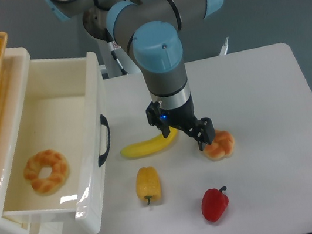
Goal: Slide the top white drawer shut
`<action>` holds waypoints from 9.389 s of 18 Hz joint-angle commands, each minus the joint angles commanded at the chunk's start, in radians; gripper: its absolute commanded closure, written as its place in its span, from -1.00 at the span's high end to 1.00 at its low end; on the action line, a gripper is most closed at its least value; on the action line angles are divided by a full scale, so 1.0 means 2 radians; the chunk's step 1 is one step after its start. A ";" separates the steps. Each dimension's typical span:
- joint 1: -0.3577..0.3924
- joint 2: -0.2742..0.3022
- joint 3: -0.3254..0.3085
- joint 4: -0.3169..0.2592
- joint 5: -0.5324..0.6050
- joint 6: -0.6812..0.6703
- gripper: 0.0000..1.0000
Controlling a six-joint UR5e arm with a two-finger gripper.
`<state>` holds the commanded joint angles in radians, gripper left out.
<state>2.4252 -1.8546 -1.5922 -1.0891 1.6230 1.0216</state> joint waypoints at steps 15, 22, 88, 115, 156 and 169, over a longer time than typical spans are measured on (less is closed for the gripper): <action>-0.021 -0.017 -0.002 0.000 -0.002 -0.192 1.00; -0.035 -0.033 -0.002 -0.001 -0.006 -0.242 1.00; -0.041 -0.039 -0.012 -0.058 -0.146 -0.257 1.00; -0.117 -0.033 -0.010 -0.051 -0.143 -0.255 1.00; -0.075 -0.031 0.023 -0.050 -0.135 -0.249 1.00; 0.066 -0.035 0.028 -0.033 -0.031 -0.040 1.00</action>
<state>2.5569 -1.9236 -1.5355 -1.1551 1.5616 0.9418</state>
